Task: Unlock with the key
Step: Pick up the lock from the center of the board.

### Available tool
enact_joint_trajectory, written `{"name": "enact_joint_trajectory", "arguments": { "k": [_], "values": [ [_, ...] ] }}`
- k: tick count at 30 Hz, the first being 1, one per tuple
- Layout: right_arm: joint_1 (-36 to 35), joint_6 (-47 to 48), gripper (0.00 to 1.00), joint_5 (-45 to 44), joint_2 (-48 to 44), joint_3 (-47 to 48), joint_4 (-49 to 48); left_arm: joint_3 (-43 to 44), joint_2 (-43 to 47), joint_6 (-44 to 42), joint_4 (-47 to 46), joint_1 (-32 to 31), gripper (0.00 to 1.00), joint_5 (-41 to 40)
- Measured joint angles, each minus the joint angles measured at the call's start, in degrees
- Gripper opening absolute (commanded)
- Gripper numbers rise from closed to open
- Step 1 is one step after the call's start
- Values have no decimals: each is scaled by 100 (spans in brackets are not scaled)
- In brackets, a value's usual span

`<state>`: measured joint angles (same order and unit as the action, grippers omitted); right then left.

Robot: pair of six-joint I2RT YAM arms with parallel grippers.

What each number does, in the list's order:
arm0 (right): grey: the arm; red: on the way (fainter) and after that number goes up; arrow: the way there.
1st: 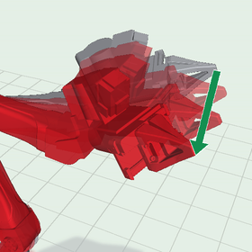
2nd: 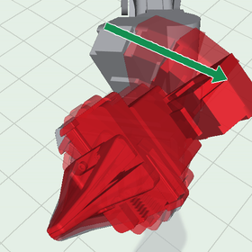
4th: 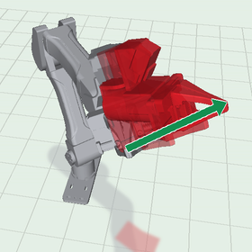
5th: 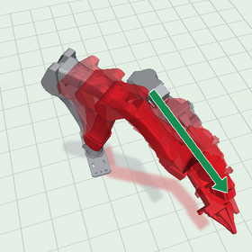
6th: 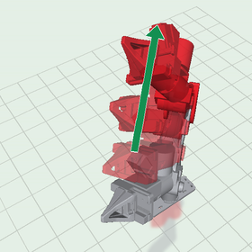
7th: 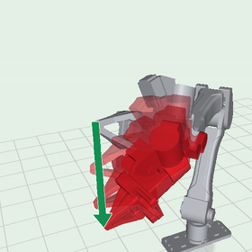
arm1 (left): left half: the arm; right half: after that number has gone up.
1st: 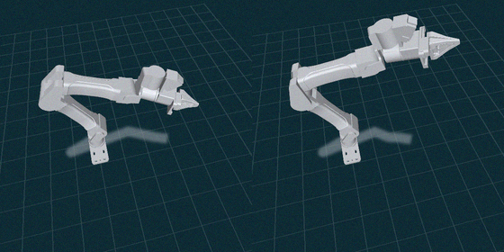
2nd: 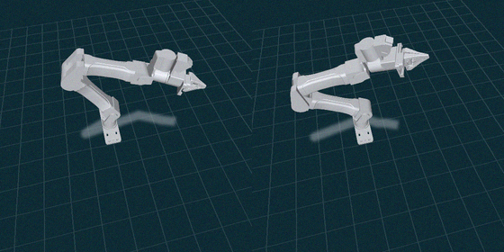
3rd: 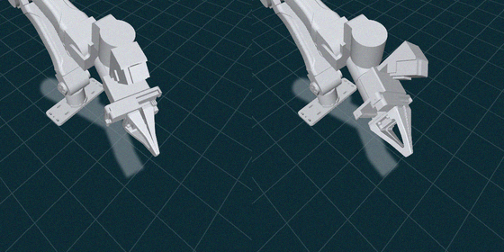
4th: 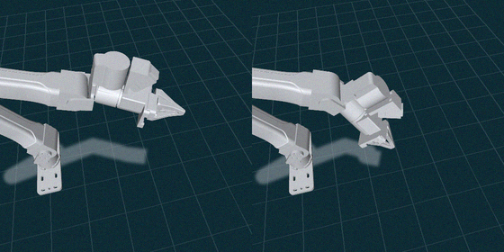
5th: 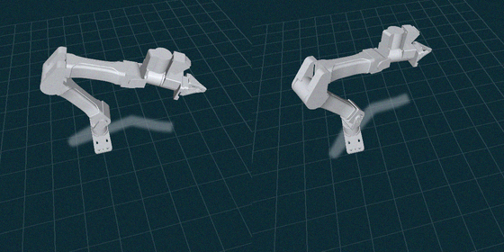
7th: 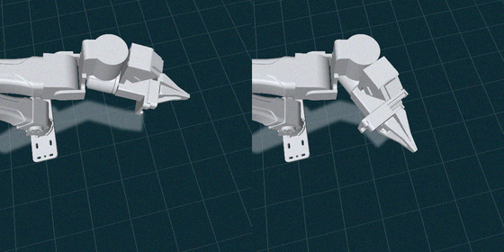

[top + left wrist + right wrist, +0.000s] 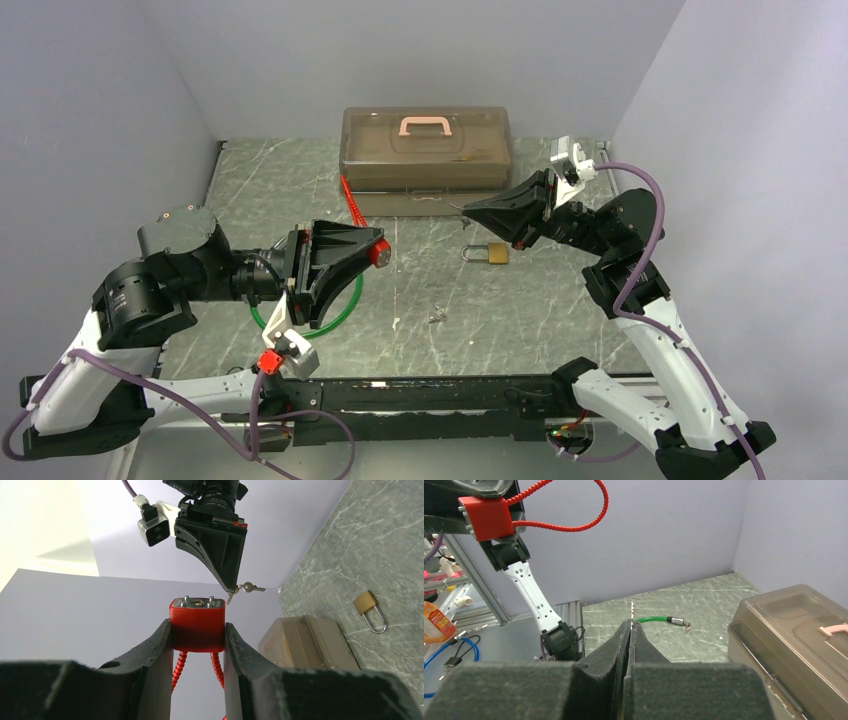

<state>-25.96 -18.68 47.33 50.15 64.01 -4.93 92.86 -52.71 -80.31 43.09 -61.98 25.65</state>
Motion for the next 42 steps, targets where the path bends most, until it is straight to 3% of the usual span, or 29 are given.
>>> {"name": "enact_joint_trajectory", "arguments": {
  "k": [23,30,38,42],
  "values": [
    [0,-127,0,313,39,-2,-446,214,-39,407,-33,-50,0,413],
    [0,13,0,448,186,105,-376,122,-26,1152,129,-48,0,232],
    [-280,927,0,678,422,181,317,-1257,251,2564,623,186,0,-105],
    [-1045,2094,0,387,422,236,1255,-1624,208,3075,1198,647,0,240]
  ]
}}
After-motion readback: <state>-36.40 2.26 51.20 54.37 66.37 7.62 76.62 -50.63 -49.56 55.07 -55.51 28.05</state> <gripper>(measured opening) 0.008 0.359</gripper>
